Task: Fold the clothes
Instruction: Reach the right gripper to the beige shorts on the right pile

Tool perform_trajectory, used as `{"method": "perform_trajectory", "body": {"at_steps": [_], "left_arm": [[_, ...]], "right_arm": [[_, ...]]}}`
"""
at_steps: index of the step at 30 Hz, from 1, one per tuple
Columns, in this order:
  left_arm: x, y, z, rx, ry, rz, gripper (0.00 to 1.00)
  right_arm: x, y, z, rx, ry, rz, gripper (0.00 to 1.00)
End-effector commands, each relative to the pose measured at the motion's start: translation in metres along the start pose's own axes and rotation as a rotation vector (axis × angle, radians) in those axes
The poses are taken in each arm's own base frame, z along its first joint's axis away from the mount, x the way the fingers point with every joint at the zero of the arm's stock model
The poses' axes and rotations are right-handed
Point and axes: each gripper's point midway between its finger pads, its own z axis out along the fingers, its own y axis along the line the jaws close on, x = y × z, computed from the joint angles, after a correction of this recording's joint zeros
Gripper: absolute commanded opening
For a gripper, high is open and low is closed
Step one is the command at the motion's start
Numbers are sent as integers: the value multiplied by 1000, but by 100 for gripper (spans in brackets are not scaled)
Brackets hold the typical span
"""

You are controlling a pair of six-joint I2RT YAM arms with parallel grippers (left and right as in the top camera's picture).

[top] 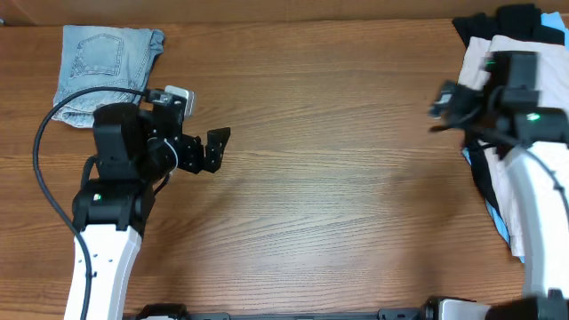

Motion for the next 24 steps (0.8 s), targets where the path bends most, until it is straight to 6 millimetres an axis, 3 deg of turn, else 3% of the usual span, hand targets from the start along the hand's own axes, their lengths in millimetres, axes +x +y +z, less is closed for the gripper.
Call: {"method": "perform_trajectory", "body": {"at_steps": [1,6,13,16,24], "left_arm": [[-7,-2,2,25,-10,24,100],[0,2,12,30,23,8,100],[12,7,28,41,75,-23,100],[16,9,33,42,92,-31,100],[20,11,37,43,106,-38,100]], "right_arm": [[-26,-69,1,115,-49,271,100],[-33,-171,-1,253,-73,520,100],[-17,-274,8,344,-63,774,100],[-11,-292,22,313,-31,762,100],[33,-343,67,338,130,727,100]]}}
